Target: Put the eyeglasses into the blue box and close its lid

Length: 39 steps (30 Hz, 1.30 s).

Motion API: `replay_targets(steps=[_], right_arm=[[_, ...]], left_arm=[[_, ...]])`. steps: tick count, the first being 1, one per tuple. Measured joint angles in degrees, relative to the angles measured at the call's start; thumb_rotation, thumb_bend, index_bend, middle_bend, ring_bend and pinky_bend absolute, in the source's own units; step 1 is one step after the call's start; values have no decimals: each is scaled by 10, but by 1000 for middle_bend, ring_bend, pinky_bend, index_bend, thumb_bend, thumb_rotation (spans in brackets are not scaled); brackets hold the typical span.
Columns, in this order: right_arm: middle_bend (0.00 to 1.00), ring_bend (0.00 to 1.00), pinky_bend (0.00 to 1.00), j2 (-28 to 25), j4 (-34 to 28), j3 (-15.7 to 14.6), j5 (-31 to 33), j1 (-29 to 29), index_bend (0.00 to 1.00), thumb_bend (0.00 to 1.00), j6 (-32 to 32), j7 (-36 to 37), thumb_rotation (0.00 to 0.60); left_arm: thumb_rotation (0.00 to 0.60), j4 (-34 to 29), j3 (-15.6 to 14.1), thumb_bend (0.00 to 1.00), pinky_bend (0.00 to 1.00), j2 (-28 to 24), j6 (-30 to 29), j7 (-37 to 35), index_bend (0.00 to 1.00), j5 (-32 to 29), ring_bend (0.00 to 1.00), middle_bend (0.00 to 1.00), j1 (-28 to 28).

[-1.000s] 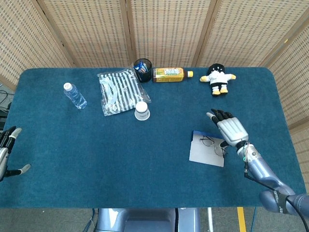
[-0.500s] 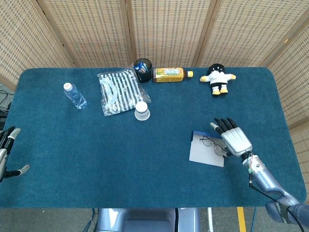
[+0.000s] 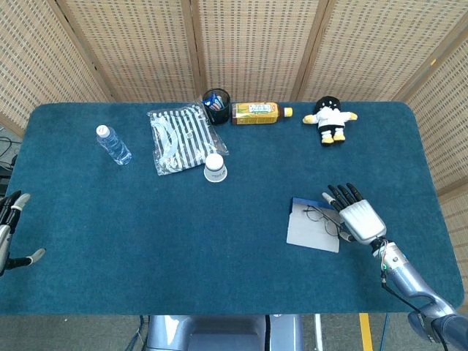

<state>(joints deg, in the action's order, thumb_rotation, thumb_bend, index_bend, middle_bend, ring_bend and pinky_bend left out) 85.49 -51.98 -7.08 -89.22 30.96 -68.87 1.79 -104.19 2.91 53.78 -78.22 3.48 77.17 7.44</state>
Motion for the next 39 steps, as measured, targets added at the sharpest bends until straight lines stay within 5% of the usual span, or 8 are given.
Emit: replay_targets(steps=[6, 17, 39], right_arm=[[0, 0, 42, 40, 86, -8, -29, -19, 0, 0, -24, 42, 600], [0, 0, 43, 75, 146, 0, -36, -26, 0, 0, -11, 86, 600], [0, 0, 43, 82, 121, 64, 1, 14, 0, 0, 54, 71, 600]], left_arm=[[600, 0, 0, 0, 0, 1, 0, 2, 0, 0, 0, 0, 0], [600, 1, 0, 0, 0, 4, -1, 5, 0, 0, 0, 0, 0], [600, 3, 2, 0, 0, 5, 7, 8, 0, -9, 0, 0, 3]])
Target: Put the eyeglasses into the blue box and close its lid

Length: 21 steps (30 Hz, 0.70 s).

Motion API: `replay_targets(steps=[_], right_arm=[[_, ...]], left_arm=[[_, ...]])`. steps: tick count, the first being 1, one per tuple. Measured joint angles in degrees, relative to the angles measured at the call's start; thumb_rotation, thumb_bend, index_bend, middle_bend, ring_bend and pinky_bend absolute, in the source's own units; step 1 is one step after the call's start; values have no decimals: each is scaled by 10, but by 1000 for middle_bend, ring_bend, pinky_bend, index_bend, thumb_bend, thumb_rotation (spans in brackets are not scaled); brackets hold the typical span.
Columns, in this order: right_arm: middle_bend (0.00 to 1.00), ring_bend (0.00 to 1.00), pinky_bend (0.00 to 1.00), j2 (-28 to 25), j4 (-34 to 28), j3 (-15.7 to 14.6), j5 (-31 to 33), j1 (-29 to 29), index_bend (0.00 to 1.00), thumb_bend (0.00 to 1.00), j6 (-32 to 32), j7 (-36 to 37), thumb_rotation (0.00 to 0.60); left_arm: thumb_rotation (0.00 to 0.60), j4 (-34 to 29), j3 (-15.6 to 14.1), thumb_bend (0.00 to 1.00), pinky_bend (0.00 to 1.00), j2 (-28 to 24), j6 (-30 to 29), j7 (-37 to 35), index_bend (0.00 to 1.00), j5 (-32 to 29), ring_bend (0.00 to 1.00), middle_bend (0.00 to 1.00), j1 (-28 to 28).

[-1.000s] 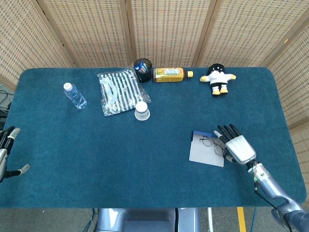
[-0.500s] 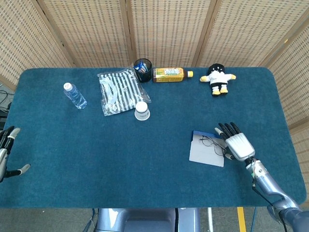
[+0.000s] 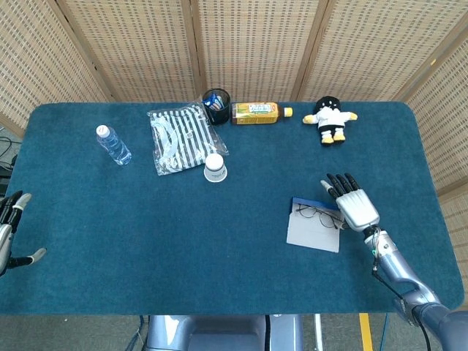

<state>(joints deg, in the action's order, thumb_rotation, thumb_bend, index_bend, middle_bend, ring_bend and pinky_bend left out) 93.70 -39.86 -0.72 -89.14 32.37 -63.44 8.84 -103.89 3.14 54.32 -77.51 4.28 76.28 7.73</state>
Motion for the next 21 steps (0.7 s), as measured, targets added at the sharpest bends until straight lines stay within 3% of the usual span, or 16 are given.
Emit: replay_targets(steps=[10, 15, 17, 21], right_arm=[[0, 0, 42, -6, -25, 17, 16, 5, 0, 0, 8, -19, 600], [0, 0, 41, -22, -71, 19, 12, -4, 7, 3, -21, -16, 600], [0, 0, 40, -34, -105, 19, 7, -9, 87, 37, -37, -15, 600], [0, 0, 40, -59, -188, 15, 1, -22, 355, 218, -60, -19, 600]], left_arm=[[600, 2, 1, 0, 0, -3, 2, -8, 0, -2, 0, 0, 0], [600, 1, 1, 0, 0, -4, 2, -11, 0, 1, 0, 0, 0], [600, 1, 0, 0, 0, -5, 2, -12, 0, 2, 0, 0, 0], [600, 0, -1, 0, 0, -6, -1, -15, 0, 9, 0, 0, -1]])
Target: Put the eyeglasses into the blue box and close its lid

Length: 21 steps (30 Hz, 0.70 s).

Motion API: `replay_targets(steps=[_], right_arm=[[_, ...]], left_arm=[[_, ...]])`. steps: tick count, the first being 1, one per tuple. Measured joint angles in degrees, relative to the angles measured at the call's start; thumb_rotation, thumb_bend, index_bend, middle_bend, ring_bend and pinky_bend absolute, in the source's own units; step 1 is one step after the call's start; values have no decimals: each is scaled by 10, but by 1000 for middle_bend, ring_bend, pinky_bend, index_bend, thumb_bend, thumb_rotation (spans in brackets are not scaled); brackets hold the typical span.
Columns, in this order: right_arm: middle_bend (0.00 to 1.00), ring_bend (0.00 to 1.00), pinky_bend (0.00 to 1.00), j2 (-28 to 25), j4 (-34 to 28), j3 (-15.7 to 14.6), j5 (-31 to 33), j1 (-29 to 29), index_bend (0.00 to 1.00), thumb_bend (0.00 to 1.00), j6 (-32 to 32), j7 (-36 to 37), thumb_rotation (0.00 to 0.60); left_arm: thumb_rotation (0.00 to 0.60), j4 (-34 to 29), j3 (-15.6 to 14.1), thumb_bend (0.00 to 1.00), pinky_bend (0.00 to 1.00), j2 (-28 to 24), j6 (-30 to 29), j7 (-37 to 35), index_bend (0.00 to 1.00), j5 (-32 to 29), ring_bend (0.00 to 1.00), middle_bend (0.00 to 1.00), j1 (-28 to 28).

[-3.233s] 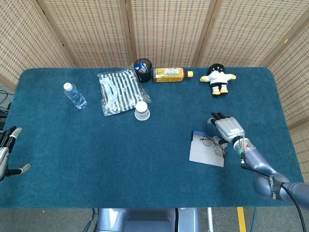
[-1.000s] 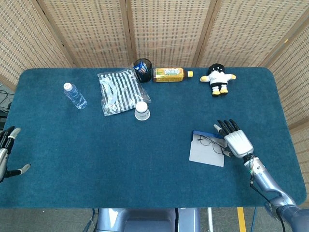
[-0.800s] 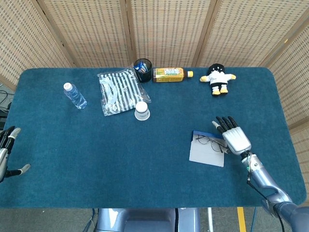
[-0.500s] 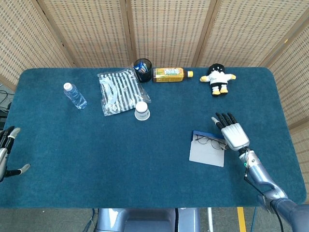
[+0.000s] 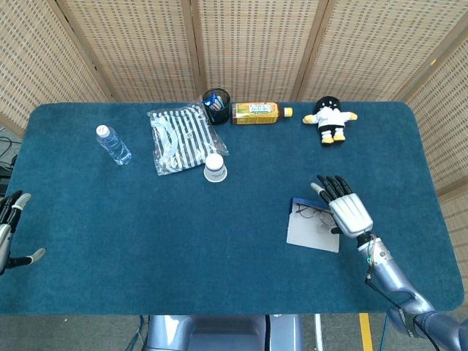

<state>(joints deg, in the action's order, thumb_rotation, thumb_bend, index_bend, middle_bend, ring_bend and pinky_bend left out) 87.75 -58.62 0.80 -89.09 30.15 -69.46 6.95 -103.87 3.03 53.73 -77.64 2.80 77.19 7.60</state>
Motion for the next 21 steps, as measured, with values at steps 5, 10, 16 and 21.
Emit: replay_targets(steps=[5, 10, 16, 21], right_arm=[[0, 0, 40, -30, -121, -2, 8, -17, 418, 363, -8, -38, 600], [0, 0, 41, -32, -171, 4, 34, -28, 431, 388, -2, -109, 600], [0, 0, 41, -2, -174, 14, 58, -36, 432, 388, 1, -182, 600], [0, 0, 40, 20, -154, 11, 64, -40, 432, 388, 7, -214, 600]], left_arm=[[600, -1, -2, 0, 0, -3, -6, -9, 0, 10, 0, 0, -4], [600, 0, -6, 0, 0, -5, -12, -17, 0, 23, 0, 0, -7], [600, 4, -9, 0, 0, -9, -17, -32, 0, 32, 0, 0, -11], [600, 5, -10, 0, 0, -13, -22, -40, 0, 38, 0, 0, -14]])
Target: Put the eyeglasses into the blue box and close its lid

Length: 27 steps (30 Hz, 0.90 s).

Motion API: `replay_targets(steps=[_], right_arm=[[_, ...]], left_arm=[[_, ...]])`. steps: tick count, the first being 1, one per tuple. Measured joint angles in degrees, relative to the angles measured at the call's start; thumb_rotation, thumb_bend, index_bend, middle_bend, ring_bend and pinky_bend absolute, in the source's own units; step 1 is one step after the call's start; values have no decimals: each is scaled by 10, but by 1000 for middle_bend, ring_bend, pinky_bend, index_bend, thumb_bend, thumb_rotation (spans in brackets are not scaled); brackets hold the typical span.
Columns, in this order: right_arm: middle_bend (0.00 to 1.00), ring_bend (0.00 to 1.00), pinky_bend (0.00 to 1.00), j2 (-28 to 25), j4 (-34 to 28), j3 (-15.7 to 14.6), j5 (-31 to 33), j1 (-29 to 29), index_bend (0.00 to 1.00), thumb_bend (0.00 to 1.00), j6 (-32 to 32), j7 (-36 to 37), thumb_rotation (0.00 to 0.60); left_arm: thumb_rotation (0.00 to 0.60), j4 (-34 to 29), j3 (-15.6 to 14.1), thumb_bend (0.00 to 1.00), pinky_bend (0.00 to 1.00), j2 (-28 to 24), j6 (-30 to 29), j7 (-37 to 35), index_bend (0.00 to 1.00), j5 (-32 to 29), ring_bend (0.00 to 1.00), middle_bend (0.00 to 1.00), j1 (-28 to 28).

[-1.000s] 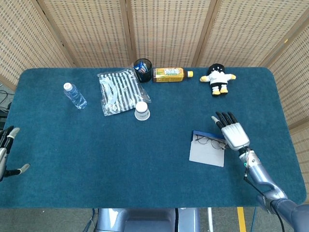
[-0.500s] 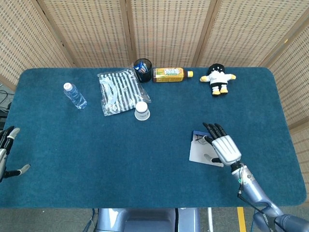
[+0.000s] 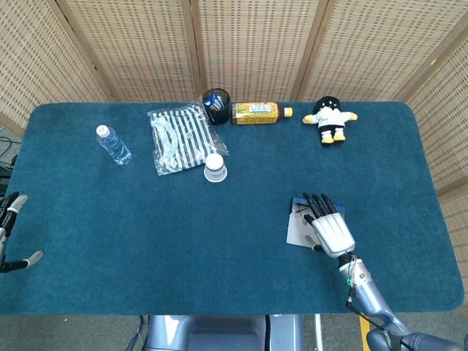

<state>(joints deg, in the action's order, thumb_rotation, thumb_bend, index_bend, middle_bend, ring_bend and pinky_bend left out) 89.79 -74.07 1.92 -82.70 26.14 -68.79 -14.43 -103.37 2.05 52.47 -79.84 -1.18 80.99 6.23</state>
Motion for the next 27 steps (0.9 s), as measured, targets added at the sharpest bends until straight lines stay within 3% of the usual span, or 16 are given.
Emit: replay_targets(steps=[14, 27], right_arm=[[0, 0, 41, 47, 38, -25, -20, -19, 432, 400, -9, -37, 600], [0, 0, 41, 70, 76, -28, -36, -27, 432, 400, -15, -41, 600]], left_arm=[[600, 1, 1, 0, 0, 2, 6, 6, 0, -4, 0, 0, 2], [600, 1, 2, 0, 0, 5, 11, 13, 0, -11, 0, 0, 5]])
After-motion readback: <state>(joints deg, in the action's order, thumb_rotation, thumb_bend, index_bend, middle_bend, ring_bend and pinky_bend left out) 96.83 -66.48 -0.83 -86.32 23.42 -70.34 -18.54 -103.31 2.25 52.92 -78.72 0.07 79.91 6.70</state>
